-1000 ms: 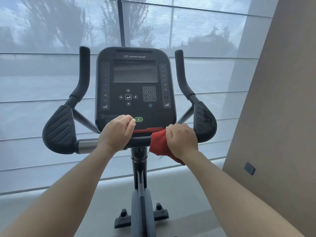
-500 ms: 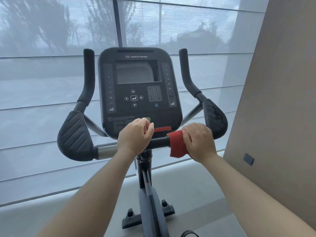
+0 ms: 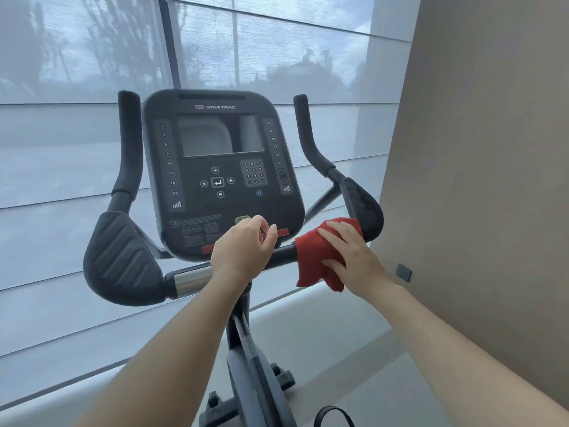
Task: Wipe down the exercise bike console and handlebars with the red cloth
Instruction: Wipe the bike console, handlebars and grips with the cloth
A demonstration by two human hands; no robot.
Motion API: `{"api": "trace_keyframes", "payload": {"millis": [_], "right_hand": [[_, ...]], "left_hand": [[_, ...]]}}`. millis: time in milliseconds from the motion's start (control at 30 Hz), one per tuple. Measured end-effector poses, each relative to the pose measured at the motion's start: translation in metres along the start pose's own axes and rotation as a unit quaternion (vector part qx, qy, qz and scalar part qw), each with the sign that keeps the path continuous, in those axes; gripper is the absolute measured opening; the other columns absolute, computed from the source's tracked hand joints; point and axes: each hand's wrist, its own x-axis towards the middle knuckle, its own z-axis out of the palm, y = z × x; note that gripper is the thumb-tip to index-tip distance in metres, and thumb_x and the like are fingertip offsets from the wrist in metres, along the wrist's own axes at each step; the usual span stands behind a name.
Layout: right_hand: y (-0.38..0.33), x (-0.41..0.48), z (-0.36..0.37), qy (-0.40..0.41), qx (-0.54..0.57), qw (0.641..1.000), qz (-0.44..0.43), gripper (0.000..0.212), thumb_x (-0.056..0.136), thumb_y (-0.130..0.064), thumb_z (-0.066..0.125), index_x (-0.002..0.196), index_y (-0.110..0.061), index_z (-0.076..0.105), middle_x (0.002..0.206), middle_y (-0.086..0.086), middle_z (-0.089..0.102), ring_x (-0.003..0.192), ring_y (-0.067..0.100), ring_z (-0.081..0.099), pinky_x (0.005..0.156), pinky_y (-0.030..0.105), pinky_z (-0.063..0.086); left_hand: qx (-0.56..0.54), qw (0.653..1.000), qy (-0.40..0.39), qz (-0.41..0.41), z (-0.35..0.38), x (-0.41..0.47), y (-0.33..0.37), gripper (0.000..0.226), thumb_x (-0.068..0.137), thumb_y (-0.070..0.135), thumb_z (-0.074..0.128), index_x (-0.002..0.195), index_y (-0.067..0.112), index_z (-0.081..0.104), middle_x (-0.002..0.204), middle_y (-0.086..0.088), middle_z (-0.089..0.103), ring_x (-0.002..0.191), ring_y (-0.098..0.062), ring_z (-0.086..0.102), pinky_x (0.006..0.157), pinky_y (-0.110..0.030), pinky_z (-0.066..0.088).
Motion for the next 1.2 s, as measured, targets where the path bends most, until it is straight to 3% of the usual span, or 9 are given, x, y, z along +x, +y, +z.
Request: {"api": "trace_keyframes", "payload": {"millis": [200,367,500,633,733,867,967,1100,1200], "right_hand": [[-0.034,0.006,0.016,-0.007,0.017,0.999,-0.046,0.051,0.083,-0.014,0.064,0.132,-0.017,0.051,0.137,0.002,0.048,0.13,0.02,0.037,0.103,0.034,0.035],[-0.021,0.004,0.004,0.011,0.006,0.998,0.057,0.056,0.081,-0.015,0.067,0.133,-0.024,0.049,0.141,-0.004,0.044,0.131,0.016,0.035,0.103,0.037,0.035],[-0.02,0.01,0.002,-0.013,-0.006,0.997,0.073,0.058,0.081,-0.018,0.068,0.135,-0.024,0.046,0.141,-0.003,0.045,0.132,0.018,0.036,0.106,0.035,0.032],[-0.011,0.014,-0.011,0.028,0.053,0.992,0.112,0.066,0.067,-0.023,0.081,0.125,-0.021,0.05,0.129,-0.004,0.048,0.11,0.014,0.047,0.091,0.027,0.038],[0.002,0.014,-0.017,0.059,0.045,0.991,0.108,0.06,0.061,-0.028,0.085,0.114,-0.016,0.058,0.117,-0.004,0.048,0.099,0.008,0.041,0.089,0.027,0.042],[0.031,0.017,-0.026,0.044,0.056,0.994,0.085,0.06,0.063,-0.039,0.082,0.118,-0.026,0.062,0.112,-0.007,0.052,0.103,0.01,0.045,0.086,0.027,0.042],[0.057,0.022,-0.037,0.006,0.139,0.989,0.045,0.063,0.059,-0.029,0.086,0.117,-0.021,0.064,0.115,-0.005,0.058,0.104,0.01,0.053,0.089,0.024,0.045],[0.099,0.025,-0.051,-0.026,0.242,0.969,-0.036,0.056,0.062,-0.013,0.085,0.114,-0.016,0.066,0.111,-0.007,0.063,0.096,0.006,0.059,0.077,0.009,0.049],[0.138,0.022,-0.064,0.015,0.256,0.964,-0.068,0.049,0.068,-0.01,0.082,0.114,-0.014,0.066,0.108,-0.014,0.06,0.095,0.002,0.058,0.078,0.006,0.047]], "left_hand": [[-0.031,0.999,-0.012,0.0,-0.002,0.0,-0.001,0.029,0.091,0.048,0.037,0.082,0.026,0.054,0.075,0.008,0.057,0.07,-0.017,0.055,0.054,-0.028,0.036],[-0.045,0.999,-0.013,0.018,-0.004,-0.003,-0.002,0.028,0.09,0.046,0.037,0.083,0.026,0.056,0.074,0.009,0.057,0.07,-0.016,0.055,0.051,-0.026,0.033],[-0.043,0.999,-0.021,0.015,-0.004,-0.002,-0.002,0.028,0.09,0.047,0.037,0.083,0.027,0.056,0.075,0.009,0.057,0.071,-0.016,0.056,0.053,-0.027,0.035],[-0.051,0.998,-0.027,0.001,-0.005,-0.001,-0.002,0.023,0.09,0.045,0.04,0.086,0.029,0.057,0.072,0.012,0.057,0.072,-0.014,0.056,0.052,-0.024,0.035],[-0.069,0.997,-0.017,0.006,-0.004,0.002,0.003,0.017,0.09,0.039,0.044,0.088,0.03,0.058,0.074,0.012,0.056,0.072,-0.011,0.055,0.055,-0.026,0.04],[-0.099,0.995,0.026,0.014,0.009,0.002,0.036,0.012,0.09,0.027,0.05,0.09,0.024,0.061,0.083,0.007,0.059,0.074,-0.014,0.057,0.065,-0.031,0.046],[-0.136,0.99,-0.002,0.045,0.032,-0.004,0.087,0.018,0.092,0.024,0.049,0.1,0.021,0.065,0.102,0.005,0.062,0.088,-0.014,0.058,0.078,-0.029,0.044],[0.029,0.994,-0.075,0.077,0.067,-0.008,0.125,0.042,0.096,0.034,0.042,0.135,0.02,0.047,0.139,0.004,0.05,0.122,-0.019,0.049,0.102,-0.033,0.035],[0.124,0.986,-0.108,0.026,0.081,-0.003,0.136,0.057,0.096,0.045,0.034,0.146,0.021,0.026,0.146,0.004,0.041,0.133,-0.018,0.038,0.112,-0.04,0.023]]}}
